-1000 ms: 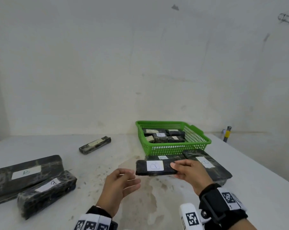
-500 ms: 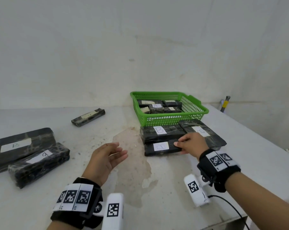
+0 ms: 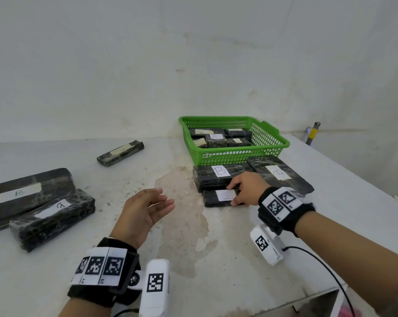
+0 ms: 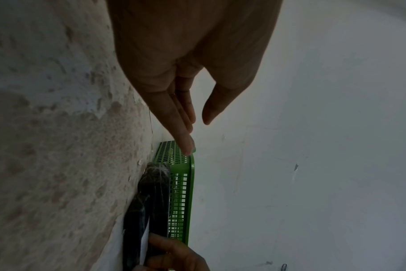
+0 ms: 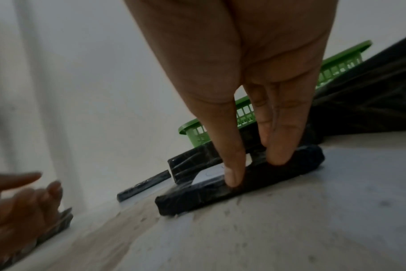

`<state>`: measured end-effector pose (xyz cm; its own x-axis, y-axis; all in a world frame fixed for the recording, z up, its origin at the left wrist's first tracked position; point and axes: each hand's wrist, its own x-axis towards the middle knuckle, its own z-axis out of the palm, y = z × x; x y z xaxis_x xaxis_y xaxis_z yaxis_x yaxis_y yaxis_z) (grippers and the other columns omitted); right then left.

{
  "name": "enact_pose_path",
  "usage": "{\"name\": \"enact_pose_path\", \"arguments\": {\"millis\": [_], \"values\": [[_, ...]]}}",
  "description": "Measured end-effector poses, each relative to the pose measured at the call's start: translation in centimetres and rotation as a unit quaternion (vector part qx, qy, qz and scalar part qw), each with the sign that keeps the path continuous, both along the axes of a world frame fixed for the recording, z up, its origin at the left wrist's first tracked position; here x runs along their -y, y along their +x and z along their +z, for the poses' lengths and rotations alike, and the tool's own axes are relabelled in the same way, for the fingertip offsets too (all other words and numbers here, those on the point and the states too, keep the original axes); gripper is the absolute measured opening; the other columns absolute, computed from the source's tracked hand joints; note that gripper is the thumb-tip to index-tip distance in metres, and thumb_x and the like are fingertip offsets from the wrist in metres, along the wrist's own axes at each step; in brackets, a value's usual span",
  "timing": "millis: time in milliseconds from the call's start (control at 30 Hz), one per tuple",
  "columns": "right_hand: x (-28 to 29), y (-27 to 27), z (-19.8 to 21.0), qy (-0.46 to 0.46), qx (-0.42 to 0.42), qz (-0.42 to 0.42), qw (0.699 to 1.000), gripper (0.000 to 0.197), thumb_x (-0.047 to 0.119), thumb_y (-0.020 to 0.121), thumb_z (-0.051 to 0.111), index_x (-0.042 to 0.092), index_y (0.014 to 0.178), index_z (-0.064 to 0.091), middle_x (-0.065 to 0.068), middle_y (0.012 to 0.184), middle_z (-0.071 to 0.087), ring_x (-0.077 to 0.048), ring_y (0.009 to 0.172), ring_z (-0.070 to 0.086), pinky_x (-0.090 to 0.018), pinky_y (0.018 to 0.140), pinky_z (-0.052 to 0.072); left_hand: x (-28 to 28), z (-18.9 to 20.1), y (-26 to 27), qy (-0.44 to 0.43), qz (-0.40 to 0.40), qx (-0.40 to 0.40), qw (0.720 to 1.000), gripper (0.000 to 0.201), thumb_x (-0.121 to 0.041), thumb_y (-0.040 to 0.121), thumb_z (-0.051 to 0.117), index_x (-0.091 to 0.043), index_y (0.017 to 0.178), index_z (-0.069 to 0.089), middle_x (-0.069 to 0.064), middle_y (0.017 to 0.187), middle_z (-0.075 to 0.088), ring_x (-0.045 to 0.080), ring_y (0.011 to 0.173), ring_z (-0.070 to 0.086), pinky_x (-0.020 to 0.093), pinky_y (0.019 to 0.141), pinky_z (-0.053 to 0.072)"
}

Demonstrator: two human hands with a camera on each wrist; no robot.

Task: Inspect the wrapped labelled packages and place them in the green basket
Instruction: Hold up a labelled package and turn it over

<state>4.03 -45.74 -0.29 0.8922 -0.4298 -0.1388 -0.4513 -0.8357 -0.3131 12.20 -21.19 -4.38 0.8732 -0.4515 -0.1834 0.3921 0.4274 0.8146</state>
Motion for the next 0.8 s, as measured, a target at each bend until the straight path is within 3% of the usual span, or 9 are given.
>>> {"name": "enact_pose_path", "arguments": {"millis": [100,233,400,533,600,733,800], "values": [[0.7,0.5,-0.1,0.011,0.002,-0.015,1.0,0.047,0.016,0.074,0.085,0.016,0.119,0.069,0.012,0.077,0.049,-0.014,0.084,0.052,-0.03,0.087,0.051,0.0,0.0,0.1,0.003,-0.002,0.0,1.0,0.011,0.001,0.096,0.051,0.003,0.088,0.059,0.015,0.075,0.06,0.024,0.061,0.071,0.028,0.057,0.06],[0.7,0.6,-0.6,-0.007,0.014,-0.031,0.999,0.046,0.017,0.073,0.086,0.02,0.116,0.069,0.006,0.091,0.054,-0.016,0.088,0.055,-0.028,0.081,0.052,0.1,-0.1,0.0,0.014,-0.005,-0.004,1.0,0.011,0.001,0.097,0.05,0.004,0.091,0.059,0.016,0.077,0.059,0.025,0.063,0.071,0.029,0.058,0.061],[0.4,0.5,-0.8,0.017,0.029,-0.057,0.998,0.046,0.013,0.072,0.086,0.013,0.111,0.064,-0.003,0.096,0.057,-0.023,0.087,0.06,-0.037,0.084,0.057,0.0,0.1,-0.1,0.011,-0.003,-0.015,1.0,0.007,0.001,0.095,0.053,0.003,0.092,0.058,0.017,0.077,0.059,0.027,0.064,0.07,0.03,0.058,0.061],[-1.2,0.5,-0.3,0.066,0.074,-0.073,0.992,0.033,0.014,0.074,0.084,0.014,0.093,0.057,-0.009,0.089,0.061,-0.024,0.065,0.063,-0.033,0.06,0.058,-0.3,0.4,-0.2,0.013,0.019,-0.017,1.0,0.008,0.001,0.095,0.053,0.003,0.089,0.057,0.016,0.076,0.058,0.028,0.062,0.068,0.031,0.057,0.061],[-2.8,0.6,-0.1,0.101,0.095,-0.056,0.989,0.027,0.014,0.078,0.082,0.013,0.087,0.056,-0.007,0.084,0.059,-0.022,0.057,0.061,-0.031,0.056,0.057,-0.8,0.7,-0.2,0.024,0.033,-0.015,0.999,0.01,0.001,0.096,0.054,0.003,0.087,0.057,0.017,0.078,0.057,0.031,0.067,0.066,0.032,0.056,0.061],[-7.2,1.3,0.3,0.209,0.118,-0.01,0.971,0.021,0.013,0.083,0.077,0.006,0.09,0.058,-0.009,0.076,0.058,-0.019,0.051,0.06,-0.026,0.049,0.056,-2.9,2.9,-0.1,0.096,0.071,0.068,0.99,0.009,-0.002,0.097,0.056,-0.001,0.088,0.059,0.016,0.084,0.06,0.031,0.073,0.065,0.031,0.061,0.061],[-9.6,2.0,0.2,0.272,0.123,0.002,0.954,0.022,0.013,0.084,0.077,0.004,0.094,0.06,-0.01,0.078,0.058,-0.02,0.052,0.061,-0.027,0.049,0.055,-5.0,4.0,0.0,0.178,0.104,0.151,0.967,0.005,-0.007,0.095,0.061,-0.003,0.092,0.059,0.015,0.089,0.063,0.026,0.077,0.065,0.032,0.069,0.058]]}}
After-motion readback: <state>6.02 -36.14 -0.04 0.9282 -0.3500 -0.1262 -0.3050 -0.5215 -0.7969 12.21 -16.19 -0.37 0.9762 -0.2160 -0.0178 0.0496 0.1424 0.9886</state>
